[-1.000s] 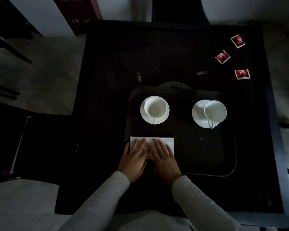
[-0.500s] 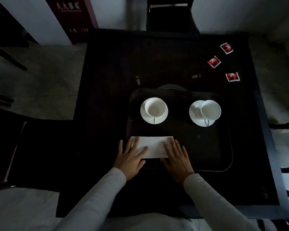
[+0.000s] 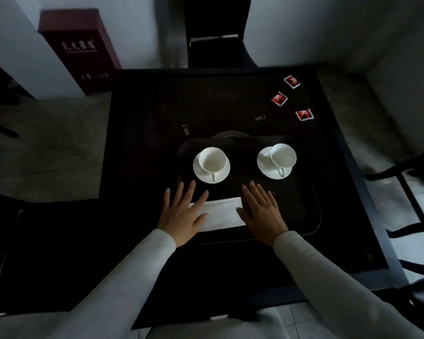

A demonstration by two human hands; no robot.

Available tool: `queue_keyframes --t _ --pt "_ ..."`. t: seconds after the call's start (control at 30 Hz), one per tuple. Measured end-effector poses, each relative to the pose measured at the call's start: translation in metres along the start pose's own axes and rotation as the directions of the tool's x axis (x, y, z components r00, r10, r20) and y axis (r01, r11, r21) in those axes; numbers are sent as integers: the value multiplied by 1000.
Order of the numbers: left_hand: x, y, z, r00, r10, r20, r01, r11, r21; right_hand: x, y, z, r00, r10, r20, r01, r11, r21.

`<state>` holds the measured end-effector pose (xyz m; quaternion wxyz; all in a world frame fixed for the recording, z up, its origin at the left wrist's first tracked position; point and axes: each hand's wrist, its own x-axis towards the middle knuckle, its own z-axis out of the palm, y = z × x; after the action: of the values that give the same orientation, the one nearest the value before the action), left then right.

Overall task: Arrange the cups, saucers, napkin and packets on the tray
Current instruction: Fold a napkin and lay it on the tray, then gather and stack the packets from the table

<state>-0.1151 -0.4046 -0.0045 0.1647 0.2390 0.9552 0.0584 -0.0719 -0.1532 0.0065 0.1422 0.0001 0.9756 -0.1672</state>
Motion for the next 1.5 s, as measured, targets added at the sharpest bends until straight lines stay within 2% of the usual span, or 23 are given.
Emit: queue_keyframes --t 0.17,0.37,0.5,0.73,0.93,1.27,1.5 --pt "13 29 -31 993 42 -113 -45 999 -21 1 3 -37 986 -79 -145 88 994 58" --pt "41 85 -63 971 73 -229 -98 990 -97 11 37 -81 953 -175 -248 204 974 95" --pt "79 128 -82 973 45 -227 -82 984 -161 21 76 -112 940 -199 -279 245 959 141" --pt "170 201 -118 977 -34 -212 -27 960 -278 62 174 -168 966 -25 -257 98 956 277" --pt "242 237 -132 991 -62 -116 23 950 -313 106 244 -187 966 92 -240 0 934 358" --pt "360 247 -117 999 -34 -11 30 966 -257 199 311 -167 946 295 -136 -177 820 544" --pt "435 232 -74 996 -88 22 89 921 -378 267 334 -137 910 383 -158 -240 798 552"
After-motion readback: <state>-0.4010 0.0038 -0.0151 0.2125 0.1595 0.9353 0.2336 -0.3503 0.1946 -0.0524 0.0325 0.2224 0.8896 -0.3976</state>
